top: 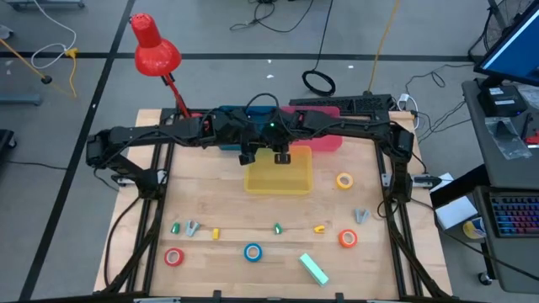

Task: Pick and place Stapler, Stapler remover, tape
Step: Put the black stapler into the blue bin

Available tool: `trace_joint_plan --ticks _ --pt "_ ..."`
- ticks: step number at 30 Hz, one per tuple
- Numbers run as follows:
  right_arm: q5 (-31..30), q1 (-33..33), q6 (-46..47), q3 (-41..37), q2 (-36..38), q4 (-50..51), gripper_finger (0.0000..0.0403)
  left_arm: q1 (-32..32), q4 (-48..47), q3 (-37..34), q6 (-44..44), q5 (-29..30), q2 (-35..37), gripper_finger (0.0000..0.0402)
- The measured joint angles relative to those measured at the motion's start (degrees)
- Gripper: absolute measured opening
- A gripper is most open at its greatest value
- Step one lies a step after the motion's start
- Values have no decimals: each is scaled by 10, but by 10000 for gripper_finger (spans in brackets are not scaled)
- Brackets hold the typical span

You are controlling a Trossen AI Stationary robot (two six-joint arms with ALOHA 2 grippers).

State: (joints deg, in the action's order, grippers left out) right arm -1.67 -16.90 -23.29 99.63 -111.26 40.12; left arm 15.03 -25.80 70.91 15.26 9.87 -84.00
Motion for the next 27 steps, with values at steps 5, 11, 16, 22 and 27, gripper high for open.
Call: trace_joint_plan --ticks 5,11,16,22,27 --pt "0 6 0 0 0 -1 120 0 -3 0 -4 -12 -1 274" --pt "2 9 0 0 0 -8 120 -7 -16 0 -6 -15 -25 265" --pt "2 10 0 0 0 -5 120 -9 -13 -1 -5 -13 -31 264" --pt "2 17 0 0 -1 -5 120 -9 -10 0 -6 -11 -30 254" --pt "3 21 1 0 -1 -6 120 -8 1 0 -8 -28 -30 218"
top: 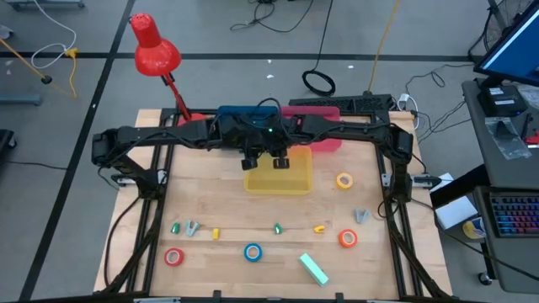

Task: Pick and place Stapler, Stapler remover, tape
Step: Put the black stapler into the blue bin

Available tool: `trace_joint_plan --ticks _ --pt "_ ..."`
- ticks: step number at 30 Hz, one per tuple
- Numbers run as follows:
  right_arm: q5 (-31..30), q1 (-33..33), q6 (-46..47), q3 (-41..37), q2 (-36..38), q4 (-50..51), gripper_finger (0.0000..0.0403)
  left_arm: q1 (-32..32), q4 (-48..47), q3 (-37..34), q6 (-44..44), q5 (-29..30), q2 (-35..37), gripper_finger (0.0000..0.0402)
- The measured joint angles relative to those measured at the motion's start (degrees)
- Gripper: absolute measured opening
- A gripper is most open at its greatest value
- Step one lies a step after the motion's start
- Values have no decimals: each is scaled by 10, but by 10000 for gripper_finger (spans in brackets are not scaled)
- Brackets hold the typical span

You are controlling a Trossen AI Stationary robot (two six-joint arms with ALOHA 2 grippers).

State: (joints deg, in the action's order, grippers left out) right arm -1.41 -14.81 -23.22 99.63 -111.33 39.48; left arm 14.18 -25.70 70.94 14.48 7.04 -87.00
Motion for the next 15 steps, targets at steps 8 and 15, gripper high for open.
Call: trace_joint_plan --ticks 8,15 --pt "0 0 0 0 0 2 120 0 -1 0 0 -20 0 137" --pt "0 0 2 0 0 1 120 0 -12 0 -6 -20 0 152"
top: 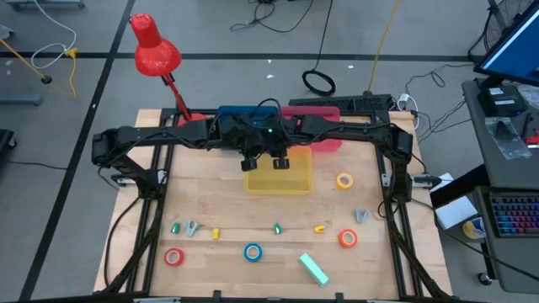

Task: Pick and place Stapler, Stapler remover, tape
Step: Put the black stapler into the blue bin

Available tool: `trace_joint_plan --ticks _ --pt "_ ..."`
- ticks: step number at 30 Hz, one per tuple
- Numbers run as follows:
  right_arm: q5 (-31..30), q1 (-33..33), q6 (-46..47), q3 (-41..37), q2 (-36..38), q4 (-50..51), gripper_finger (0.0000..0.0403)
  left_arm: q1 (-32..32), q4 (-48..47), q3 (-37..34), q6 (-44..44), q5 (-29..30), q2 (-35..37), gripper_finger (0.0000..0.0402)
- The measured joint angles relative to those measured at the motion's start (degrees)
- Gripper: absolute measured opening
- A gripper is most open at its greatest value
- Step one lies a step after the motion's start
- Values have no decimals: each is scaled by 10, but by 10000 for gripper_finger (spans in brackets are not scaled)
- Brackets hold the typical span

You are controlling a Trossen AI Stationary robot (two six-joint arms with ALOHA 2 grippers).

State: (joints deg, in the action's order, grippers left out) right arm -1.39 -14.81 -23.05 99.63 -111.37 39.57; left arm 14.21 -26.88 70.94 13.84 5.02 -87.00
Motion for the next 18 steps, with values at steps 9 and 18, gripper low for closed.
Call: trace_joint_plan --ticks 9,18 --pt "0 0 2 0 0 0 121 0 -5 0 2 2 0 139" --pt "-1 -1 7 0 0 1 122 0 -18 -1 2 29 0 237"
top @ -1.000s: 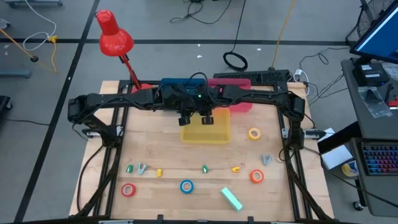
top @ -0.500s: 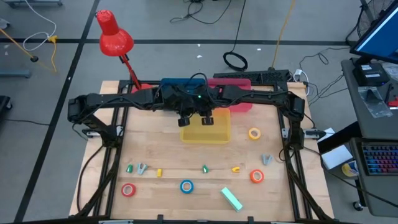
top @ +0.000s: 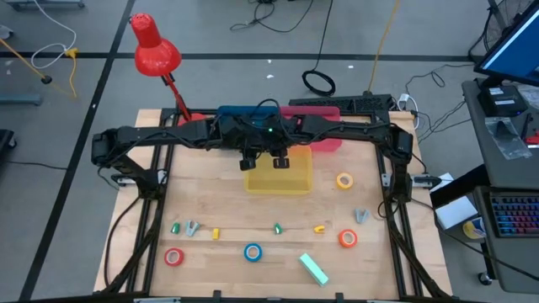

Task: Pick and place Stapler, Stapler remover, tape
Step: Put the black stapler into the blue bin

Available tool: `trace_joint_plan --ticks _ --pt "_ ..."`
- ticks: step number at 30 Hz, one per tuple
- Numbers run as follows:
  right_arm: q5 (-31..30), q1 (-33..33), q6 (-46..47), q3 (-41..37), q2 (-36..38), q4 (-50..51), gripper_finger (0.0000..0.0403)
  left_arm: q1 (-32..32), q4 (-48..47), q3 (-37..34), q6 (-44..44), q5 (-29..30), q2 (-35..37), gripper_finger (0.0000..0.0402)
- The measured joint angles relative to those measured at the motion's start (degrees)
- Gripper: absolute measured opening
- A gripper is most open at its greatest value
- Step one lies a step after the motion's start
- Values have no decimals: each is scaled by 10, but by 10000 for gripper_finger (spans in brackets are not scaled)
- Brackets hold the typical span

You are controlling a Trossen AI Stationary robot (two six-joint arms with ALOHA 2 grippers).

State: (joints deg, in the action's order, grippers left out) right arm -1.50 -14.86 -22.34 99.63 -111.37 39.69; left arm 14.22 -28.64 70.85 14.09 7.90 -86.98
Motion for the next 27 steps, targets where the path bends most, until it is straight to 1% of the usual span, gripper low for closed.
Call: trace_joint_plan --ticks 4,10,13,17,27 --pt "0 0 -1 0 0 0 122 0 2 0 0 3 0 250" --pt "0 0 -3 0 0 -6 122 0 14 0 -4 0 0 247" --pt "0 0 -4 0 0 -7 122 0 14 0 -6 -4 0 214" --pt "1 0 -7 0 0 -5 123 0 13 0 8 -21 0 136" --pt "1 0 -9 0 0 -8 127 0 3 1 10 -17 0 133"
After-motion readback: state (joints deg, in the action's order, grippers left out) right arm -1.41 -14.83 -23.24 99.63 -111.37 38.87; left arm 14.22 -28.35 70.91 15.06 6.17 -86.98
